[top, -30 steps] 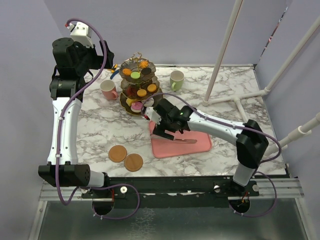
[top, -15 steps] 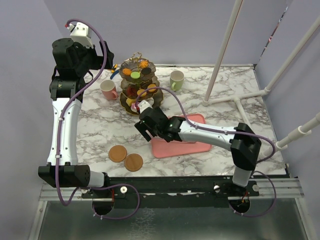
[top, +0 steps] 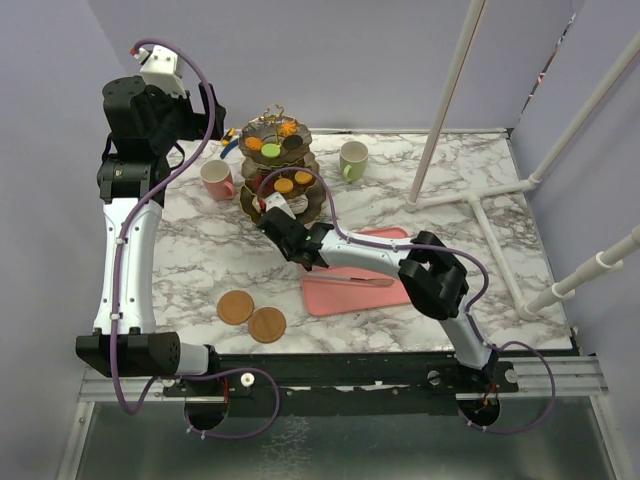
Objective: Serve the afternoon tea
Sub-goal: Move the tray at the center of the board.
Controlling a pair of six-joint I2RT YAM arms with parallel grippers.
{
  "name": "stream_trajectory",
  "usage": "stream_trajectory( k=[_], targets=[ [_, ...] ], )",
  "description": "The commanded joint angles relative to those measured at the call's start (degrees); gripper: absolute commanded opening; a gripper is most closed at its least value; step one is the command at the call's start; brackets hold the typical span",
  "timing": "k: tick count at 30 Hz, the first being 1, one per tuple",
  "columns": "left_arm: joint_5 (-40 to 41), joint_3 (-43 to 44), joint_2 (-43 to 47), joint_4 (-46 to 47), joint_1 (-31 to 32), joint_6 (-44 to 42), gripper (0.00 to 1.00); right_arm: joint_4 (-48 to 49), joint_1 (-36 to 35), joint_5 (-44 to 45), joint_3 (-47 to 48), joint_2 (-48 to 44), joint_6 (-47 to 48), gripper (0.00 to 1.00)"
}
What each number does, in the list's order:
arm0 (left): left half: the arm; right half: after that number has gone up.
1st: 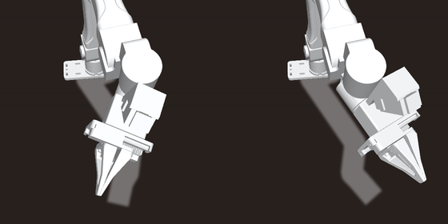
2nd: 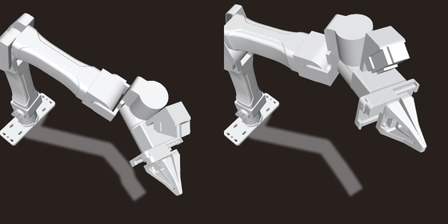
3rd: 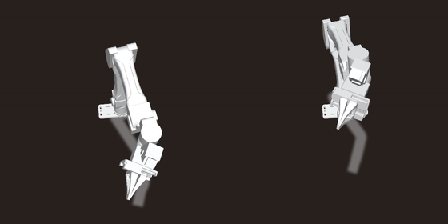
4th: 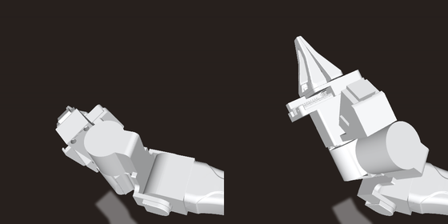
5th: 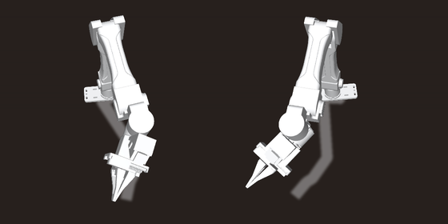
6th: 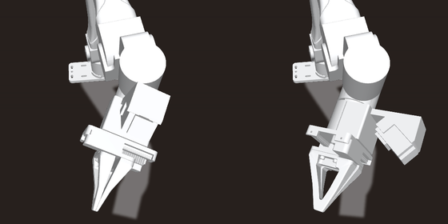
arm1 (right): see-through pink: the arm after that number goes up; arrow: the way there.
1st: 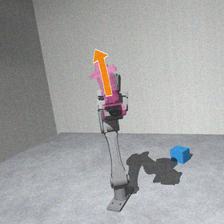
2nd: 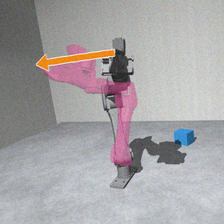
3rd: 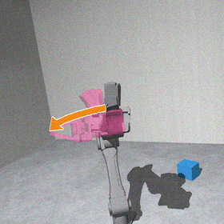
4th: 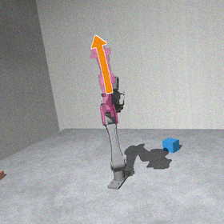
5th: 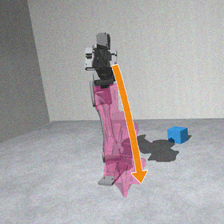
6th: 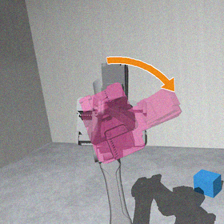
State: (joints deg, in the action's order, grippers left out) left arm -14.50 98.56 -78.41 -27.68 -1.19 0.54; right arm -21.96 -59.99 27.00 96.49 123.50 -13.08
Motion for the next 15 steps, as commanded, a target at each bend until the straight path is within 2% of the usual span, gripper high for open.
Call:
stream_trajectory(
  k=[1, 3, 15],
  targets=[
    [1.00, 0.95, 1.68, -0.97, -0.48, -1.63, 0.99, -1.25, 0.32, 0.57, 1.48, 1.65, -2.03, 0.31],
    [0.97, 0.95, 1.64, -0.94, -0.48, -1.66, 0.99, -1.68, 0.35, 0.89, 1.37, 2.18, -2.57, 0.35],
    [1.06, 1.31, 1.68, -0.96, -0.48, -2.02, 0.99, -1.31, 2.06, -1.69, -0.49, 5.05, -5.66, 0.35]
  ],
)
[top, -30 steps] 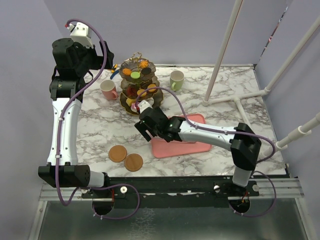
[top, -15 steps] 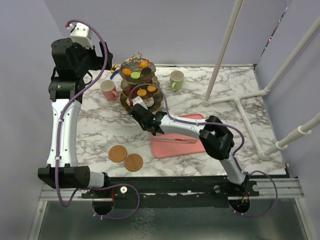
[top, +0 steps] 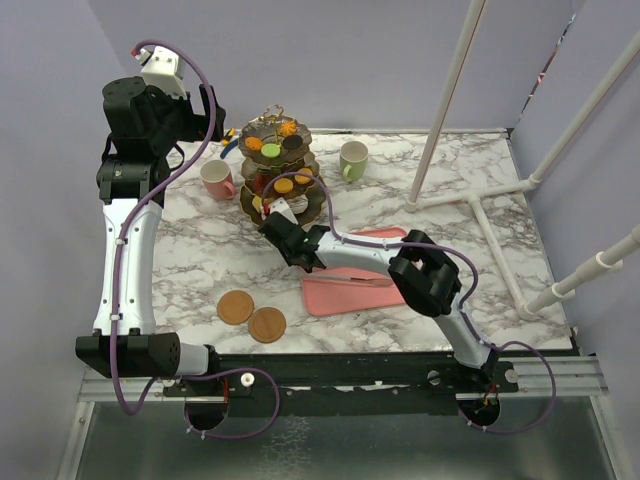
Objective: Serve the afternoon tea
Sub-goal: Move the tray at the center of the board.
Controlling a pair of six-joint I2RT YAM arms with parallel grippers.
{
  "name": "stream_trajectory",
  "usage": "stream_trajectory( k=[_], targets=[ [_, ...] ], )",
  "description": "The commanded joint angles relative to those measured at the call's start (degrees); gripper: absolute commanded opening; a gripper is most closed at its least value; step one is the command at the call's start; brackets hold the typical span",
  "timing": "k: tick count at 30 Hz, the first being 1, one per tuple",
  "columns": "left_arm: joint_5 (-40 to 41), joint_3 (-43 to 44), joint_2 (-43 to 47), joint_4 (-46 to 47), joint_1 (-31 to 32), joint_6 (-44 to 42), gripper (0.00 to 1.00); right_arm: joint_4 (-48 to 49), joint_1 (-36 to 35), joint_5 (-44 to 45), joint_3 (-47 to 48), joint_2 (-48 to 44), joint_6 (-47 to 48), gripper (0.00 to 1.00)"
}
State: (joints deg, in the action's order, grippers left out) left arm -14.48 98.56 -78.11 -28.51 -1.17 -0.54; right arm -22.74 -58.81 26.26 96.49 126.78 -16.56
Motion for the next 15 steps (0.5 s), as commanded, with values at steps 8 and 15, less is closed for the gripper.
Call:
stream_trajectory(
  k=[8, 15],
  targets=[
    [0.47, 1.81, 0.69, -0.14, -0.50, -0.40, 0.99, 1.53, 4.57, -3.31, -6.71, -1.82, -6.42, 0.18],
    [0.33, 1.75, 0.36, -0.13, -0.50, -0.25, 0.99, 6.28, 9.42, -5.02, -18.92, -10.25, -5.56, 0.05]
  ],
)
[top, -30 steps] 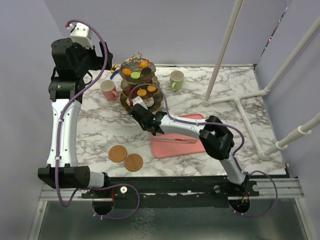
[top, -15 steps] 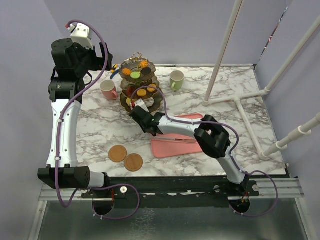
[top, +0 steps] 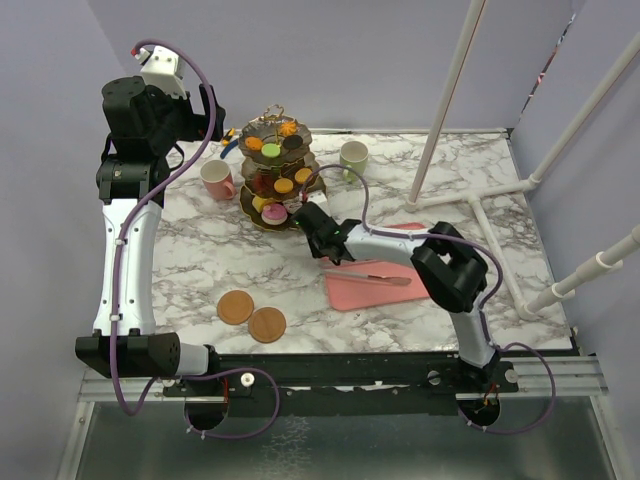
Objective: Serve the afternoon tea
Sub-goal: Move the tray at the center of the board.
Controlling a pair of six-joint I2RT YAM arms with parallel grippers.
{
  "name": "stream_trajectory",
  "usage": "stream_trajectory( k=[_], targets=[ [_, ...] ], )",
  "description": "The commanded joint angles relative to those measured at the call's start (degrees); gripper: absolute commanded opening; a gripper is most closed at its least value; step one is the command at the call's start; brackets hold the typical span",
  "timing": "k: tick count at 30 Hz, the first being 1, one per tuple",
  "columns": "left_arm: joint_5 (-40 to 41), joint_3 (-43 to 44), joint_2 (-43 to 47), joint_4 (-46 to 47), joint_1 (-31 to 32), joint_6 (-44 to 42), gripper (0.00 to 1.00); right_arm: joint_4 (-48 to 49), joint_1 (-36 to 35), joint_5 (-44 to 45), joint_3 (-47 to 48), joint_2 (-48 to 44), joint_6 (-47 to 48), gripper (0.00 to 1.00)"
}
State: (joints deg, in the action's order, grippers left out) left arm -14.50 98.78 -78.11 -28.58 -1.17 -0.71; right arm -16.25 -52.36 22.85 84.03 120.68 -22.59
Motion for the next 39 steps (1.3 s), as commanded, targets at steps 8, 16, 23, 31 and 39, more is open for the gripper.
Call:
stream_trajectory(
  k=[8, 16, 23, 31, 39],
  targets=[
    [0.18, 0.90, 0.53, 0.01, -0.50, -0.08, 0.99, 1.31, 7.99, 0.35, -17.69, -13.75, 0.43, 0.04],
    [0.07, 0.26, 1.02, 0.10, -0.50, -0.17, 0.99, 0.33, 8.16, 3.26, -13.78, -15.90, -2.07, 0.20],
    [0.37, -1.26, 1.12, -0.44, -0.46, -1.30, 0.99, 9.96, 1.41, -6.11, -15.16, -23.94, 6.33, 0.78],
    [0.31, -2.59, 0.59, -1.43, -0.51, -2.24, 0.99, 19.44, -14.84, -14.39, -18.44, -21.67, 24.42, 1.00],
    [0.71, -6.88, 2.19, -3.30, -0.50, -7.87, 0.99, 22.31, -18.98, -13.51, -21.22, -15.14, 27.51, 0.72]
  ],
)
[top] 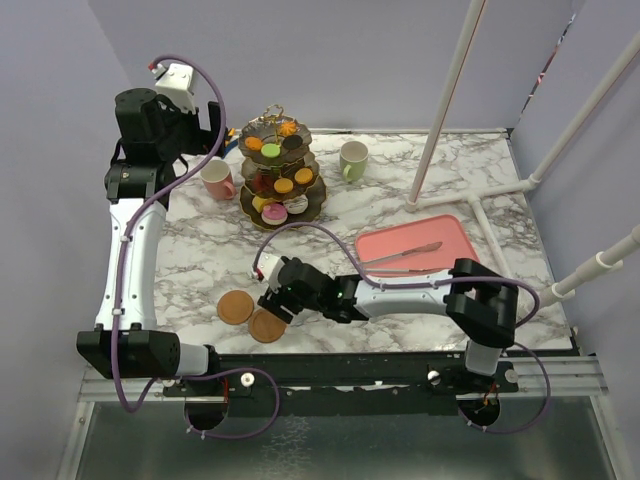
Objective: Serve the afternoon tea
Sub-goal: Move the tray at the center of the board, then move the coaster to the center of the board.
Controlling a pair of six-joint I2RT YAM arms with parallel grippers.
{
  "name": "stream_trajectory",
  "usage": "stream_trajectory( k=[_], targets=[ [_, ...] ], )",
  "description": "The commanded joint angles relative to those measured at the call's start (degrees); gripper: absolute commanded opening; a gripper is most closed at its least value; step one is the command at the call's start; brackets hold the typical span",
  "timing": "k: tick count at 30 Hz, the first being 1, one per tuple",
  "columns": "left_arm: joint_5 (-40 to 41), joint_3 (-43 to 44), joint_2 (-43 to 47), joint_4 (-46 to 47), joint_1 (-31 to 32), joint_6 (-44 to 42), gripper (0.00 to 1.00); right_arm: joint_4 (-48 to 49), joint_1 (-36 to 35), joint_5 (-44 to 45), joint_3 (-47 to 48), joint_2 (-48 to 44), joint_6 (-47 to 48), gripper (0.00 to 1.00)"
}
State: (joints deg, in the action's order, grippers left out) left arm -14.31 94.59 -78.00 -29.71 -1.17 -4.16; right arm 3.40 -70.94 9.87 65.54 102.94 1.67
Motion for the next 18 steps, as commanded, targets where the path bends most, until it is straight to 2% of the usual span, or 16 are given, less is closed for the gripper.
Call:
stream_trajectory(
  k=[1, 7, 12, 18],
  targets=[
    [-0.65, -3.38, 2.39, -2.71, -0.50, -5.73, 0.99, 2.48, -0.55, -0.25, -3.04, 3.29, 3.25, 0.69],
    [-6.63, -7.35, 4.02, -4.01, -0.46, -10.22, 0.99, 4.50, -0.69, 1.70, -6.20, 4.82, 2.92, 0.67],
    [-8.11, -11.84, 6.66, -5.82, -0.50, -14.50, 0.99, 4.95, -0.91, 2.48, -6.65, 4.14, 1.93, 0.71],
    [-11.30, -12.54, 7.21, -7.77, -0.50, -17.33, 0.99, 3.64, -1.25, 5.07, -6.37, 1.55, -0.45, 0.73]
  ],
)
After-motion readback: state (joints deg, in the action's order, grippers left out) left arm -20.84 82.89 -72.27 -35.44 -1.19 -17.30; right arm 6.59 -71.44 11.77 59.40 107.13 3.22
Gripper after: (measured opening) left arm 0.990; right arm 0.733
